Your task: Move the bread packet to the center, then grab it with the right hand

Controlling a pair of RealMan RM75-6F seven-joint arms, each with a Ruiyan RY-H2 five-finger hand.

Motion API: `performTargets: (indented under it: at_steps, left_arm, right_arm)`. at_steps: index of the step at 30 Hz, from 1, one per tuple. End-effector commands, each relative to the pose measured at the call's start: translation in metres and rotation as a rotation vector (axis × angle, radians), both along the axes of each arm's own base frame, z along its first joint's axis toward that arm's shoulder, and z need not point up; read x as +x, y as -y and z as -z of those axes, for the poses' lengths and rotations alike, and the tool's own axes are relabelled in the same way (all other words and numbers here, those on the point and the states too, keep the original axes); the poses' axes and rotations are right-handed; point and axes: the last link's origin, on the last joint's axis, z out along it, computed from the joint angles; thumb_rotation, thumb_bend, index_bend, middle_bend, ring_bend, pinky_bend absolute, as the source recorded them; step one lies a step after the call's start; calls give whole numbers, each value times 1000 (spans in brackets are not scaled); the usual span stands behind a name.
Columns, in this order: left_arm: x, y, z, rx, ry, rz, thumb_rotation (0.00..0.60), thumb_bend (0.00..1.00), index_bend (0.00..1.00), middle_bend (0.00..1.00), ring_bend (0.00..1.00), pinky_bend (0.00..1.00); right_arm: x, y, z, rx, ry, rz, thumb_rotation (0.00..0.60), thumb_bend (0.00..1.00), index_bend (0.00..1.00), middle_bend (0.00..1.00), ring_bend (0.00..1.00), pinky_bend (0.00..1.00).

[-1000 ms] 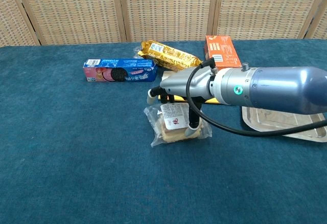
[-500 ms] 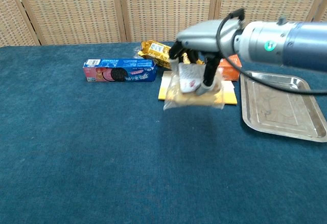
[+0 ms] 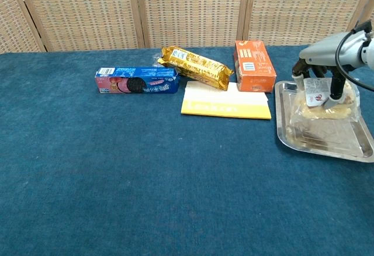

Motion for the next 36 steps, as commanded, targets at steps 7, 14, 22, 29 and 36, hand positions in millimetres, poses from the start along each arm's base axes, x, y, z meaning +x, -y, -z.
performTargets:
  at_steps: [7,14,22,29,36]
  left_arm:
    - [1,0,3,-6,-2,1,600,0,0,0,0,0]
    - [0,0,2,-7,1,-1,600,0,0,0,0,0]
    - [-4,9,1,-25,-1,16,600,0,0,0,0,0]
    - [-9,24,0,-30,-6,29,600,0,0,0,0,0]
    - [-9,32,-1,-28,-26,45,600,0,0,0,0,0]
  right_arm:
    - [-9,-2,-3,-9,-24,31,600,0,0,0,0,24]
    - [12,-12,-31,-110,106,5,600,0,0,0,0,0]
    - [-6,-103,-81,-229,368,-49,600,0,0,0,0,0]
    - [-56,-171,-84,-390,451,-24,600,0,0,0,0,0]
    - [-75,-212,-78,-464,522,-7,600,0,0,0,0,0]
